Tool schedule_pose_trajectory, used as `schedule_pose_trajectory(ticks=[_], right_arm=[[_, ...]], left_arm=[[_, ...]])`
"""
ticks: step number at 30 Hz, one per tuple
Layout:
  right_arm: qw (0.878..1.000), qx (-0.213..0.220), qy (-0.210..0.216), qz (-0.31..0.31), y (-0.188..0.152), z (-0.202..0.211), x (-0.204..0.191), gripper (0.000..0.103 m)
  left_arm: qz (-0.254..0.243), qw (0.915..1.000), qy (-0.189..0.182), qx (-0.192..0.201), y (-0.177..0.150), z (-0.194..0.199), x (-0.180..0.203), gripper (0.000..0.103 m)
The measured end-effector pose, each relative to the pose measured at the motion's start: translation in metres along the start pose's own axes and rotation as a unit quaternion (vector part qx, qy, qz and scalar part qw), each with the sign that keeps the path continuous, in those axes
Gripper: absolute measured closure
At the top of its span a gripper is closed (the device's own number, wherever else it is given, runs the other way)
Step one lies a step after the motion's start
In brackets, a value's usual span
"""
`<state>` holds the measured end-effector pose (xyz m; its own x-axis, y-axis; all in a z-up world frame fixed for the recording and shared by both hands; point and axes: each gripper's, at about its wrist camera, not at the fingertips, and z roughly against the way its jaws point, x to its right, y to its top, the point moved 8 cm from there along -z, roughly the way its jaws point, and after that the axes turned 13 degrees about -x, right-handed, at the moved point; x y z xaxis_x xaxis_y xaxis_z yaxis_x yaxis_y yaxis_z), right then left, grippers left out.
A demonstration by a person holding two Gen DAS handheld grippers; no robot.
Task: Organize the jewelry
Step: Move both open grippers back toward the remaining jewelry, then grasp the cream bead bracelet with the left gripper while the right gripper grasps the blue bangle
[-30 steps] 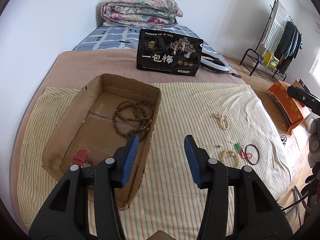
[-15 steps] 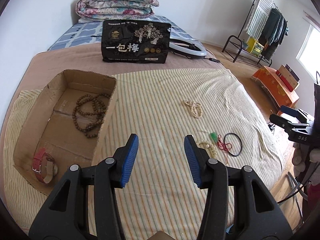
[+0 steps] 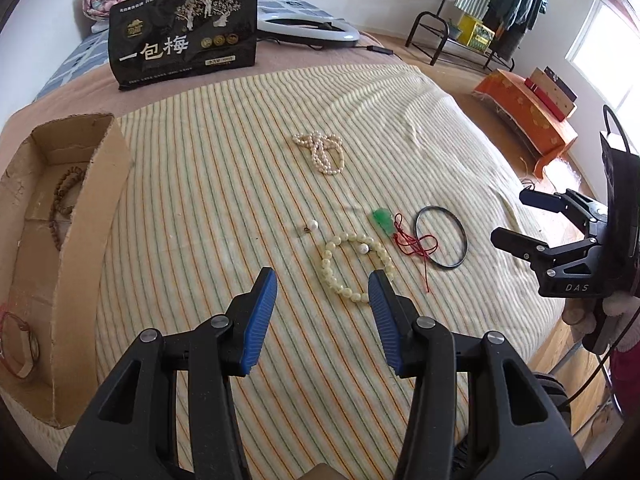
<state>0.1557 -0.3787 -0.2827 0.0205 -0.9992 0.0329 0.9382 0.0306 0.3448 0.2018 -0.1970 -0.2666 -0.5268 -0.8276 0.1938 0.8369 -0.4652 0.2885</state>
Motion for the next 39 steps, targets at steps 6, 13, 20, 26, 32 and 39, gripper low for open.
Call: schedule_pose_trajectory(ticks=[6, 13, 20, 26, 32, 39], right_arm=[[1.0, -0.006, 0.021, 0.006, -0.004, -0.012, -0.004, 0.009], [0.999, -0.016, 0.031, 0.036, -0.005, -0.028, -0.02, 0.006], [0.996, -0.025, 0.02, 0.08, -0.005, -0.042, -0.036, 0.005], [0.995, -0.022, 0.009, 0.092, 0.001, -0.052, -0.04, 0.005], [0.995, -0.022, 0.013, 0.096, 0.007, -0.056, -0.043, 0.018], [0.994, -0.031, 0.024, 0.102, 0.003, -0.052, -0.047, 0.029]], left_arm=[[-0.003, 0.9997, 0.004, -0.025, 0.002, -0.026, 0.004, 0.055], [0.004, 0.999, 0.005, -0.043, 0.008, -0.046, -0.001, 0.055], [-0.003, 0.9984, 0.017, -0.055, 0.01, -0.062, -0.003, 0.058], [-0.011, 0.9983, 0.035, -0.046, 0.013, -0.069, -0.003, 0.062], [-0.018, 0.9977, 0.054, -0.039, 0.016, -0.071, -0.003, 0.078], [-0.011, 0.998, 0.053, -0.033, 0.017, -0.068, -0.005, 0.096]])
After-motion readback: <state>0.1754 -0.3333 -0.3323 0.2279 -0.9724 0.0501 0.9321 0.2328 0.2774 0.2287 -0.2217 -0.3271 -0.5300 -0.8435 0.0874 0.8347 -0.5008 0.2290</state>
